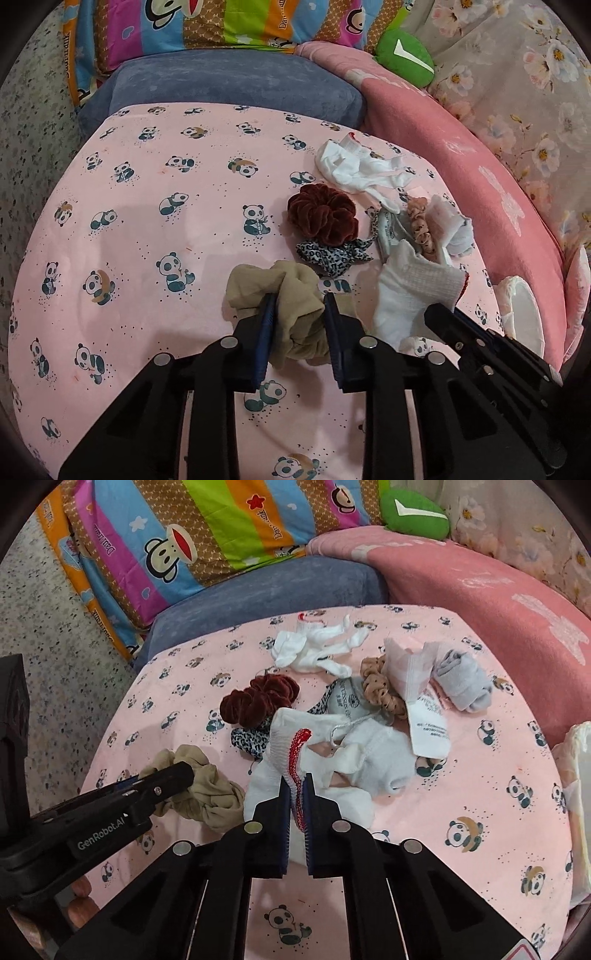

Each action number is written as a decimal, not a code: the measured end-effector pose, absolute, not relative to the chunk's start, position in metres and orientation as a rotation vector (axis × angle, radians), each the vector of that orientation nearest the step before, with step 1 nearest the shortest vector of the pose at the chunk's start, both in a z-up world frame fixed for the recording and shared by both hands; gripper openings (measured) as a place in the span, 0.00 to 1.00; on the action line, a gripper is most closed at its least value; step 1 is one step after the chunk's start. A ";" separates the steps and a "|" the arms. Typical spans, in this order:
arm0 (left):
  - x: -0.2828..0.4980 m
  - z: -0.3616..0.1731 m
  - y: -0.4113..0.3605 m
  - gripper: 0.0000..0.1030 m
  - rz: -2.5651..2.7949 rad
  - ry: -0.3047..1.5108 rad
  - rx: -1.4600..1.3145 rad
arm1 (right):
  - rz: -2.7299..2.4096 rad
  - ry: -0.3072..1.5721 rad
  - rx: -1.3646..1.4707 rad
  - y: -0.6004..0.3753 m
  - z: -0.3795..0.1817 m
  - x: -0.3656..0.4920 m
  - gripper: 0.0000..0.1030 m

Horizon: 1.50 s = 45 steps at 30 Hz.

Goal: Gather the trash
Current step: 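Carry both items to the wastebasket and open both tools to drop them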

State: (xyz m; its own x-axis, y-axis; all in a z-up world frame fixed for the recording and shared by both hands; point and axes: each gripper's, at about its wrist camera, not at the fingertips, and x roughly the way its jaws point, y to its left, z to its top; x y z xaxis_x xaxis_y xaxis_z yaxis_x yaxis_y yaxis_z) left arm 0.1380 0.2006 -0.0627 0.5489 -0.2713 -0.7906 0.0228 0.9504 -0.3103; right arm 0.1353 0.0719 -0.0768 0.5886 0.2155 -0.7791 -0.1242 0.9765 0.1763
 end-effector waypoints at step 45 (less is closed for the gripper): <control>0.087 0.015 -0.160 0.26 -0.730 0.792 0.192 | -0.356 0.641 0.458 -0.284 -0.010 0.012 0.08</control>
